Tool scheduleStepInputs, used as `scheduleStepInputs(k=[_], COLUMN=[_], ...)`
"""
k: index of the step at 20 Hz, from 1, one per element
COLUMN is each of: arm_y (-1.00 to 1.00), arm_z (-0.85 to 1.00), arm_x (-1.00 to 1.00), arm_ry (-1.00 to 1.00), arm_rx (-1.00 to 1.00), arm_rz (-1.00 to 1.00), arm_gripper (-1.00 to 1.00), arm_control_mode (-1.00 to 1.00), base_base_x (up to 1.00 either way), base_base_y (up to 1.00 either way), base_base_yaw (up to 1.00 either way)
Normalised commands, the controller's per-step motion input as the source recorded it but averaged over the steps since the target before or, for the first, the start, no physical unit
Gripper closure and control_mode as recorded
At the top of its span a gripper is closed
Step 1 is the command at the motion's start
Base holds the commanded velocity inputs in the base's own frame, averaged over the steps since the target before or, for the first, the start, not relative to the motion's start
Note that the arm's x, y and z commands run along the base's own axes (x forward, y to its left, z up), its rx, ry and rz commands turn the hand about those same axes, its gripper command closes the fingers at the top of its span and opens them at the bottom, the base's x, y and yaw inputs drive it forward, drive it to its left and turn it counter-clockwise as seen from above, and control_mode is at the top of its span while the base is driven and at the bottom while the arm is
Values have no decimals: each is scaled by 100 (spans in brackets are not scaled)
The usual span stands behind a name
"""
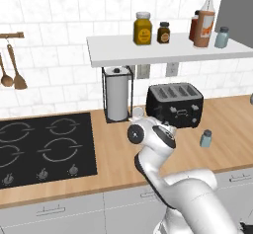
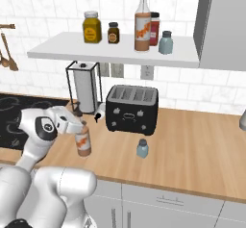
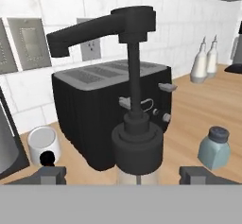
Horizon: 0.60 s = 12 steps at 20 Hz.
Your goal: Put the shaker and condiment bottle from the counter next to their counterparts in the cabinet.
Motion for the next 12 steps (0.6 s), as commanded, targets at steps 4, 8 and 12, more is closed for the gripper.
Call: scheduleStepInputs(k=[4,8,12], arm_y=[-54,-13,16], arm_z=[-7,49,100], arm_x=[13,-40,-52], arm_ry=[0,-1,-5], arm_rx=[12,10,1], arm_rz=[0,0,-2], arm_gripper=[100,100,100], arm_control_mode=[-100,-100,-100], base_base_x=[0,0,0], base_base_y=[0,0,0], base_base_yaw=[0,0,0])
